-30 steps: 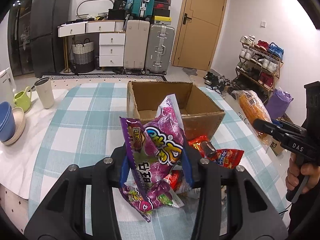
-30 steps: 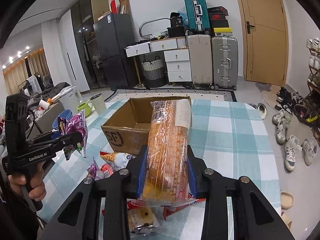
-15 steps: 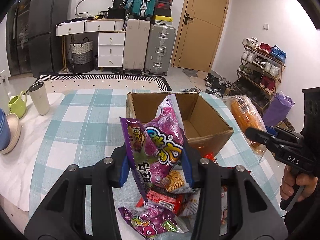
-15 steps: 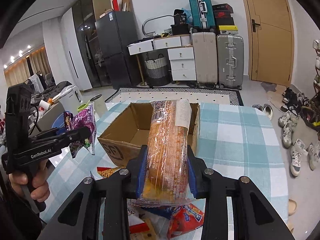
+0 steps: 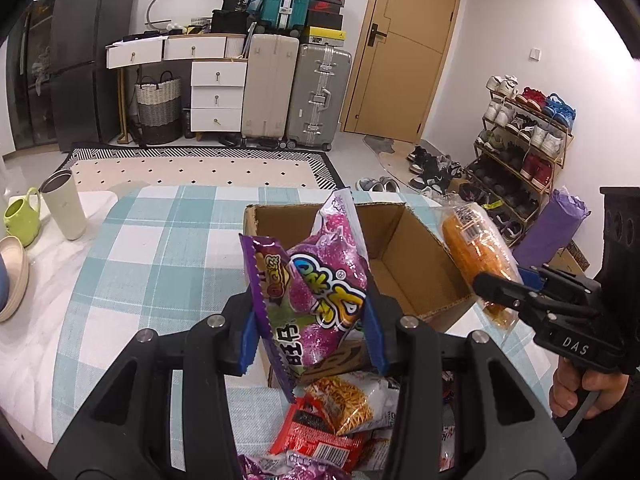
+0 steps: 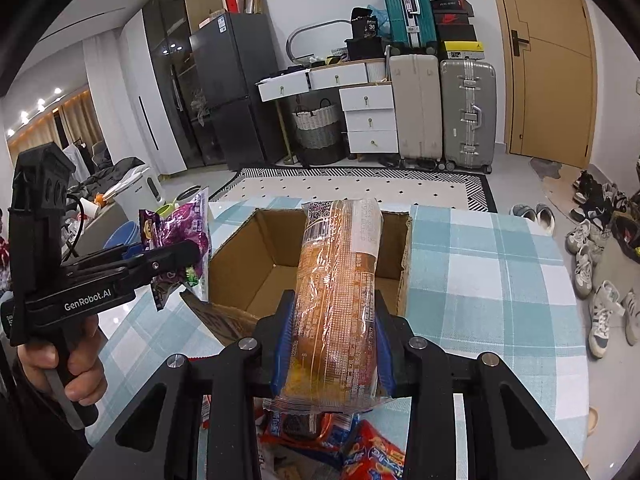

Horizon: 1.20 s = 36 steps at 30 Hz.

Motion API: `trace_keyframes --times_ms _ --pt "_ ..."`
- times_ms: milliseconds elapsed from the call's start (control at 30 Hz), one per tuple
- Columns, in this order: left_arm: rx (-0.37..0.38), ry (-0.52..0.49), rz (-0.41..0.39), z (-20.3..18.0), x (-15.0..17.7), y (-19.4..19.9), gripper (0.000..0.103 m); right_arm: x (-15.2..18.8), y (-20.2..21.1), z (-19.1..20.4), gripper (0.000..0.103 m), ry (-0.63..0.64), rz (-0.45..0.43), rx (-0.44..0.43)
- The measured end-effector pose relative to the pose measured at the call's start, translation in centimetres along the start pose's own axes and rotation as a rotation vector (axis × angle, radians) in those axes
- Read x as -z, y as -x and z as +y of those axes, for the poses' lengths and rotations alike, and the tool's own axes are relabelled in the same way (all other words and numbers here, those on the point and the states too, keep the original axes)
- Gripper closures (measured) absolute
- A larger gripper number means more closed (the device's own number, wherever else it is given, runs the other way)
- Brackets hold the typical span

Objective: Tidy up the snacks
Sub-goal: 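Lift both held bags and carry them over the open cardboard box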

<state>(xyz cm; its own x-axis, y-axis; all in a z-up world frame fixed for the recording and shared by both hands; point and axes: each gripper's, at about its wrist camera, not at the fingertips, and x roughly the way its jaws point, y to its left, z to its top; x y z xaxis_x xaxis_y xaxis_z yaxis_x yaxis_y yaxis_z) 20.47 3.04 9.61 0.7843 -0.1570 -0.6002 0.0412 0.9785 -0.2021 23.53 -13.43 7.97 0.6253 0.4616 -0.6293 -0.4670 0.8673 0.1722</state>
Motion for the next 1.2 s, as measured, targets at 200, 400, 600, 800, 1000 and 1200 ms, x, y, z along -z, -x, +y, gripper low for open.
trace_keyframes --times_ms 200,400,600,800,1000,1200 --pt "-0.001 -0.009 0.008 -0.5 -1.3 -2.1 0.063 -0.7 -1.5 -0.4 0.069 -0.013 0.012 -0.010" --pt "-0.004 -0.017 0.022 -0.6 -2.1 -4.2 0.063 -1.5 -2.8 -0.7 0.069 -0.020 0.026 -0.013" --pt "-0.002 -0.023 0.039 -0.5 -2.3 -5.8 0.063 -1.7 -4.2 -0.9 0.068 -0.018 0.041 -0.012" --pt "-0.005 -0.037 0.055 -0.6 -2.1 -7.1 0.063 -1.6 -5.1 -1.0 0.068 -0.014 0.051 -0.006" --pt "-0.004 -0.055 0.069 -0.9 -1.8 -8.3 0.063 -1.7 -6.0 -1.4 0.068 -0.015 0.062 -0.003" --pt "-0.012 -0.074 0.090 -1.4 -1.7 -9.4 0.063 -1.8 -6.7 -1.4 0.068 -0.021 0.072 -0.004"
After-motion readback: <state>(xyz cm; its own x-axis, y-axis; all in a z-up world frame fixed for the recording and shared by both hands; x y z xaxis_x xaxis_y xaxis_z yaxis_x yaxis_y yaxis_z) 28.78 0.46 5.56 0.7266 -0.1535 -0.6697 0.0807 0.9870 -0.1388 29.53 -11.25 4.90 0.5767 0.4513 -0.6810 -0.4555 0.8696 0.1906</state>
